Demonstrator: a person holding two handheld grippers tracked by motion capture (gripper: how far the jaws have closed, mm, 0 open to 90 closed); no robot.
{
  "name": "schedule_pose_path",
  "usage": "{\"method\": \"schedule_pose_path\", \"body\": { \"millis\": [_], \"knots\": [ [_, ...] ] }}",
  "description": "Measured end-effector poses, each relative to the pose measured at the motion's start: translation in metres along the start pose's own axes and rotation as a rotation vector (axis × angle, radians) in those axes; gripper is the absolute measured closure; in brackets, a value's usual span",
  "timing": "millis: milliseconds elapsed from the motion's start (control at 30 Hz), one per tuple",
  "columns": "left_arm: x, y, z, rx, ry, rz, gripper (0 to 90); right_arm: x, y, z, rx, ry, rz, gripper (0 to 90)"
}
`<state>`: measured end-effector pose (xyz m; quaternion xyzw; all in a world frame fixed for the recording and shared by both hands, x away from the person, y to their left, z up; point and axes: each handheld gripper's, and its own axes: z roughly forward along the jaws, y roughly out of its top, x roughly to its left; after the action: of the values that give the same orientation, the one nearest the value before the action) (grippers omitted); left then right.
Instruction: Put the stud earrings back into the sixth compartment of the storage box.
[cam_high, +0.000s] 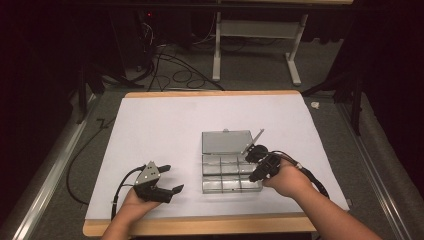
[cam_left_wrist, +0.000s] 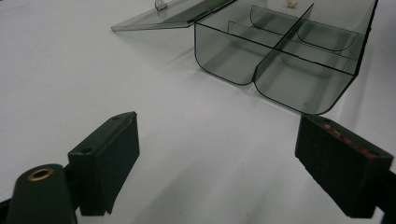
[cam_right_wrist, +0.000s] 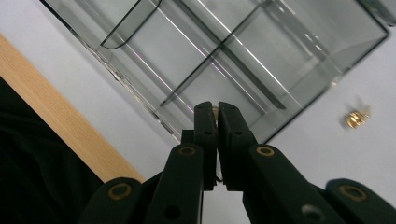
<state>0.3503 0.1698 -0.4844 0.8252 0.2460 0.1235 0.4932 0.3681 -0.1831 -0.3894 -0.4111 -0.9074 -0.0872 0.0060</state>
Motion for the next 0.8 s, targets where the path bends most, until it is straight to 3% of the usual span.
{"method": "schedule_pose_path", "body": {
  "millis": [67, 300, 400, 433, 500, 600, 733, 767, 800],
  "knots": [
    [0.0, 0.0, 0.0, 0.0, 0.0, 0.0, 14.5, 0.0, 0.002, 0.008, 0.009, 0.009, -0.023, 88.3],
    [0.001, 0.0, 0.0, 0.002, -0.003, -0.001, 14.5, 0.0, 0.006, 0.021, 0.024, 0.013, -0.025, 88.3],
    [0.001, 0.0, 0.0, 0.001, -0.006, -0.004, 14.5, -0.002, 0.006, 0.028, 0.029, 0.007, -0.056, 88.3],
    [0.001, 0.0, 0.0, 0.002, -0.006, -0.003, 14.5, 0.0, 0.007, 0.029, 0.038, 0.005, -0.037, 88.3],
    [0.001, 0.0, 0.0, 0.006, -0.009, 0.0, 14.5, -0.002, 0.007, 0.033, 0.035, 0.002, -0.058, 88.3],
    [0.001, 0.0, 0.0, 0.006, -0.01, 0.0, 14.5, 0.0, 0.008, 0.037, 0.042, 0.007, -0.038, 88.2],
    [0.001, 0.0, 0.0, 0.005, -0.011, -0.001, 14.5, -0.002, 0.007, 0.043, 0.053, -0.002, -0.059, 88.0],
    [0.001, 0.0, 0.0, 0.003, -0.01, -0.001, 14.5, 0.0, 0.007, 0.043, 0.058, 0.001, -0.025, 87.9],
    [0.001, 0.0, 0.0, 0.003, -0.01, -0.001, 14.5, 0.0, 0.007, 0.043, 0.058, 0.001, -0.025, 87.9]
  ]
}}
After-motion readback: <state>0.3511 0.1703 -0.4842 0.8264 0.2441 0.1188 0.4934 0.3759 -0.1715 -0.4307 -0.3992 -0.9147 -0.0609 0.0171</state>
